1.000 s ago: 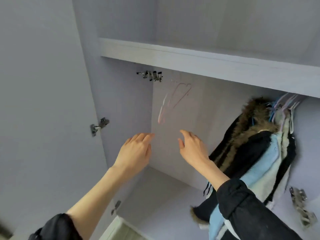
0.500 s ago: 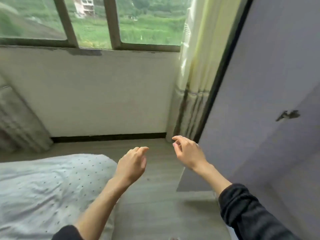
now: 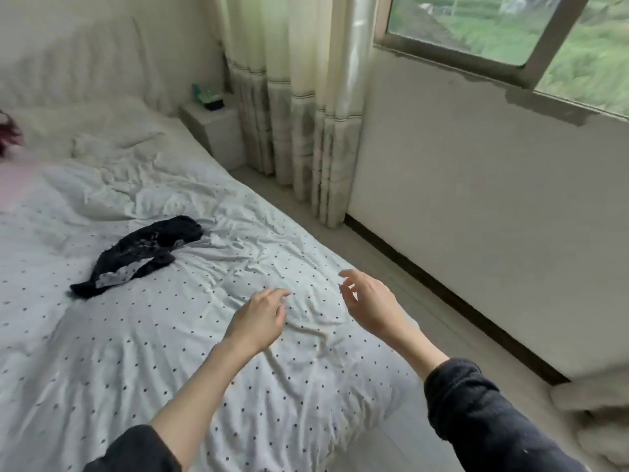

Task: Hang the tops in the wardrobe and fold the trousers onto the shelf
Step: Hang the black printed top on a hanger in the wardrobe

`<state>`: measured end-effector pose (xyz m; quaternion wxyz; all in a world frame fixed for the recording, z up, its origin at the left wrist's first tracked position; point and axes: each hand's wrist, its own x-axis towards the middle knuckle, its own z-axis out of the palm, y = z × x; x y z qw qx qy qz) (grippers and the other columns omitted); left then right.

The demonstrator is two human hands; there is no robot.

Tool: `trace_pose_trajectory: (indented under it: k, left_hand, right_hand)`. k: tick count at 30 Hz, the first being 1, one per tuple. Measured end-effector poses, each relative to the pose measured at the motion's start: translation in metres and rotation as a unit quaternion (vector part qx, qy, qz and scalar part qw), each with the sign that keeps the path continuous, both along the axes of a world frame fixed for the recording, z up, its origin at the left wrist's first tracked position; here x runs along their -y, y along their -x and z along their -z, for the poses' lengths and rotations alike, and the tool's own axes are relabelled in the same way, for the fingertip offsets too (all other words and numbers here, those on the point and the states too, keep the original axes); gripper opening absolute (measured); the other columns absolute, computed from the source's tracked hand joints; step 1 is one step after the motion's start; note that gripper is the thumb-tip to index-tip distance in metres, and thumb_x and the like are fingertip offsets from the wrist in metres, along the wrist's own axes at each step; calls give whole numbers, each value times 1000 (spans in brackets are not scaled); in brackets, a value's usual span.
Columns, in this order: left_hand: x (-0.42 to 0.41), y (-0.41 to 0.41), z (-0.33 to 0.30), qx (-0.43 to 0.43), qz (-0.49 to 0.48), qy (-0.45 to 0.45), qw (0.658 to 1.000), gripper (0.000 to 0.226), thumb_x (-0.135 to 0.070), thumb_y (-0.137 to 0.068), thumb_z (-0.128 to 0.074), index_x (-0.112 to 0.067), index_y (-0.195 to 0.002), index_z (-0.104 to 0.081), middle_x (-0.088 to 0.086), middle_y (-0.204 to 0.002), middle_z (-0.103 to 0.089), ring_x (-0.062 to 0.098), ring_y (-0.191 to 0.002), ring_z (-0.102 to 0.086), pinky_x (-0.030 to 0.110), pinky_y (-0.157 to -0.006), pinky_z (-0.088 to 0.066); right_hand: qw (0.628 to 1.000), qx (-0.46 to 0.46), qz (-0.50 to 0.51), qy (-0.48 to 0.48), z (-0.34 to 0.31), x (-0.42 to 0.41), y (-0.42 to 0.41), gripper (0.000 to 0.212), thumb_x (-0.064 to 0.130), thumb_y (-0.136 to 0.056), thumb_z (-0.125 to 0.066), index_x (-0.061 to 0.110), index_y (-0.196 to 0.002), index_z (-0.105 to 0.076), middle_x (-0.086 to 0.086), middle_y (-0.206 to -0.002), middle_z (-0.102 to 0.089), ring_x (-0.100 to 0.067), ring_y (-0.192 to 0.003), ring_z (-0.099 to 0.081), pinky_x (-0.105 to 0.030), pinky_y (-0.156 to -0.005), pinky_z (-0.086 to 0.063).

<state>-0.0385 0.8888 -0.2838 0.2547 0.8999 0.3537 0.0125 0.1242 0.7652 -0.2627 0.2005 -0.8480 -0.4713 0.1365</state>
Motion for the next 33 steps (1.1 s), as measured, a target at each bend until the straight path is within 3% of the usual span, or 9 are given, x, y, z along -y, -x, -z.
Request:
trace_pose_trajectory:
  k: [3, 14, 16, 20, 22, 25, 28, 30, 33]
  left_hand:
    - [-54, 9, 8, -43, -75, 20, 996, 39, -20, -99, -33, -21, -137, -45, -1, -138, -46, 19, -122, -46, 32, -92, -43]
    - [-206, 52, 56, -153, -190, 73, 967, 44, -20, -100, -36, -17, -144, -33, 1, -147, -34, 18, -135, -31, 37, -105, -34]
    - [-243, 67, 71, -153, -226, 55, 960, 45, -20, -99, -36, -16, -143, -33, 2, -146, -34, 19, -135, -31, 38, -105, -34]
    - [-286, 86, 118, -150, -277, 19, 949, 46, -17, -97, -41, -13, -143, -34, 4, -147, -34, 21, -136, -28, 35, -106, -33]
    - [-298, 93, 150, -149, -295, -1, 944, 49, -15, -96, -44, -12, -143, -32, 6, -149, -29, 23, -140, -21, 35, -109, -28]
    - [-313, 97, 193, -139, -336, -18, 932, 59, -8, -92, -50, -11, -146, -28, 14, -155, -16, 33, -144, -10, 43, -114, -21]
    - [-344, 103, 219, -126, -348, -78, 926, 68, -2, -85, -56, -11, -147, -29, 18, -155, -18, 39, -142, -13, 52, -113, -17]
    - [-367, 108, 228, -170, -341, -109, 918, 68, -5, -85, -56, -15, -147, -28, 16, -152, -26, 37, -141, -20, 53, -111, -16]
    - [-392, 110, 239, -201, -333, -124, 913, 47, -8, -87, -59, -12, -133, -50, 16, -124, -53, 36, -117, -46, 53, -98, -32]
  right_hand:
    - [997, -17, -74, 34, 20, -71, -10, 36, 27, -99, -41, 16, -132, -47, -4, -126, -59, -24, -111, -57, -34, -88, -46]
    - [943, -55, -285, 164, 107, -287, 16, 46, 30, -100, -40, 17, -144, -35, -6, -145, -43, -26, -130, -42, -38, -102, -40]
    - [930, -52, -304, 199, 138, -317, 24, 50, 33, -100, -40, 20, -146, -29, -5, -152, -32, -25, -138, -31, -43, -108, -34]
    - [899, 16, -330, 287, 186, -361, 32, 75, 54, -93, -44, 32, -151, -2, 1, -159, 4, -26, -146, 6, -62, -112, -7]
    - [883, 46, -337, 323, 212, -382, 31, 91, 65, -84, -50, 37, -149, 9, 1, -158, 18, -28, -145, 16, -69, -109, -4]
    - [871, 46, -337, 355, 248, -399, 29, 107, 70, -71, -62, 40, -147, 7, 2, -156, 18, -29, -143, 20, -75, -103, -7]
    - [864, 15, -327, 382, 271, -408, 28, 109, 68, -67, -67, 46, -144, 5, 3, -156, 18, -29, -142, 22, -76, -101, -6]
    - [852, -3, -332, 404, 275, -416, 27, 111, 68, -65, -69, 48, -145, 6, 4, -156, 21, -29, -142, 23, -77, -101, -6]
    - [843, -22, -329, 426, 282, -425, 25, 112, 66, -65, -71, 49, -144, 7, 5, -155, 23, -28, -142, 24, -77, -100, -5]
